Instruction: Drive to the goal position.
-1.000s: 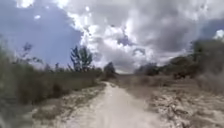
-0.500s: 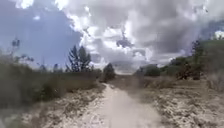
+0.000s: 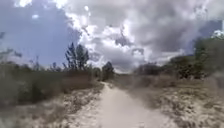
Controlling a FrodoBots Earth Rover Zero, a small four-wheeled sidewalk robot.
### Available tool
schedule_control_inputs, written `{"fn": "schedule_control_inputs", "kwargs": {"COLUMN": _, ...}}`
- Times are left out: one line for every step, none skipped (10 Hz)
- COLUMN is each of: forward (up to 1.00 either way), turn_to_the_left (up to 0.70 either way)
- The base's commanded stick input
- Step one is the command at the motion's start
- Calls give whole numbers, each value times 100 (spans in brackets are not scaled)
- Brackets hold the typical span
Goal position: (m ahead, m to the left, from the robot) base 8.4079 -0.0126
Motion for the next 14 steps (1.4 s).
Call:
{"fn": "schedule_control_inputs", "kwargs": {"forward": 85, "turn_to_the_left": 0}}
{"fn": "schedule_control_inputs", "kwargs": {"forward": 85, "turn_to_the_left": 0}}
{"fn": "schedule_control_inputs", "kwargs": {"forward": 85, "turn_to_the_left": 0}}
{"fn": "schedule_control_inputs", "kwargs": {"forward": 85, "turn_to_the_left": 0}}
{"fn": "schedule_control_inputs", "kwargs": {"forward": 85, "turn_to_the_left": 0}}
{"fn": "schedule_control_inputs", "kwargs": {"forward": 85, "turn_to_the_left": 0}}
{"fn": "schedule_control_inputs", "kwargs": {"forward": 85, "turn_to_the_left": 0}}
{"fn": "schedule_control_inputs", "kwargs": {"forward": 85, "turn_to_the_left": 0}}
{"fn": "schedule_control_inputs", "kwargs": {"forward": 85, "turn_to_the_left": 0}}
{"fn": "schedule_control_inputs", "kwargs": {"forward": 85, "turn_to_the_left": 0}}
{"fn": "schedule_control_inputs", "kwargs": {"forward": 85, "turn_to_the_left": 0}}
{"fn": "schedule_control_inputs", "kwargs": {"forward": 85, "turn_to_the_left": 0}}
{"fn": "schedule_control_inputs", "kwargs": {"forward": 85, "turn_to_the_left": 0}}
{"fn": "schedule_control_inputs", "kwargs": {"forward": 85, "turn_to_the_left": 0}}
